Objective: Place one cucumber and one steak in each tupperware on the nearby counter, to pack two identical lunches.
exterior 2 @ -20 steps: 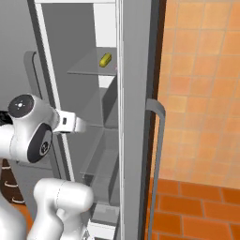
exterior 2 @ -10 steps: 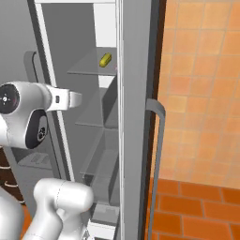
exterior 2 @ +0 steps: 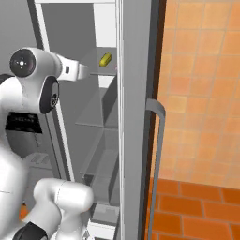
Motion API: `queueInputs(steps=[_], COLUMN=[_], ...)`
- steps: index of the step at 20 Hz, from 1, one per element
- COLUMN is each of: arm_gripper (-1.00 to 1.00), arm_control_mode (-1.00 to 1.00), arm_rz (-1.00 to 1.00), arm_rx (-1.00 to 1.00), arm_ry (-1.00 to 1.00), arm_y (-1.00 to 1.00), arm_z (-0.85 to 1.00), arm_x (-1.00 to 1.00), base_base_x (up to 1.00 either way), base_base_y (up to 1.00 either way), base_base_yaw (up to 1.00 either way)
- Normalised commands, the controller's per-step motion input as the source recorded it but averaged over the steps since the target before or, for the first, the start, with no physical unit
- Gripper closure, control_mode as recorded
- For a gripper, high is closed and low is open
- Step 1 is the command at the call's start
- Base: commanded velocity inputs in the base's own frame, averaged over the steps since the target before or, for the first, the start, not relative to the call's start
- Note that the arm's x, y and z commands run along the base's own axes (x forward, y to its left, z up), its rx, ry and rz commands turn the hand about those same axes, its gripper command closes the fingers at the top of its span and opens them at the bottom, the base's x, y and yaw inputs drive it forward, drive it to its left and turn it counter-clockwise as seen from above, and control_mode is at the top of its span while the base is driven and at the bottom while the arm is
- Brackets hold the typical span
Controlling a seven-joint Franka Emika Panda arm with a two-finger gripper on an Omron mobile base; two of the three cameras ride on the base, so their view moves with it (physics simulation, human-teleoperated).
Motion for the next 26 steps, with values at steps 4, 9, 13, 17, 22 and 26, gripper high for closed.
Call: queueInputs(steps=[4,9,13,17,22,26], arm_gripper=[-1.0,-1.0,-1.0,-1.0,-1.0,-1.0], arm_control_mode=[-1.0,-1.0,-1.0,-1.0,-1.0,-1.0], arm_rz=[0.0,0.0,0.0,0.01,0.03,0.01], arm_rx=[-0.03,-0.04,-0.08,-0.1,-0.01,0.0], arm_ry=[0.17,0.16,0.13,0.08,0.01,0.0], arm_y=[-0.01,-0.03,-0.27,-0.25,-0.06,0.0], arm_z=[-0.04,-0.36,-0.44,-0.25,-0.17,-0.17], arm_x=[0.9,1.0,0.94,0.82,0.86,0.84], base_base_x=[0.0,0.0,0.0,0.0,0.0,0.0], base_base_y=[0.0,0.0,0.0,0.0,0.0,0.0], base_base_yaw=[0.0,0.0,0.0,0.0,0.0,0.0])
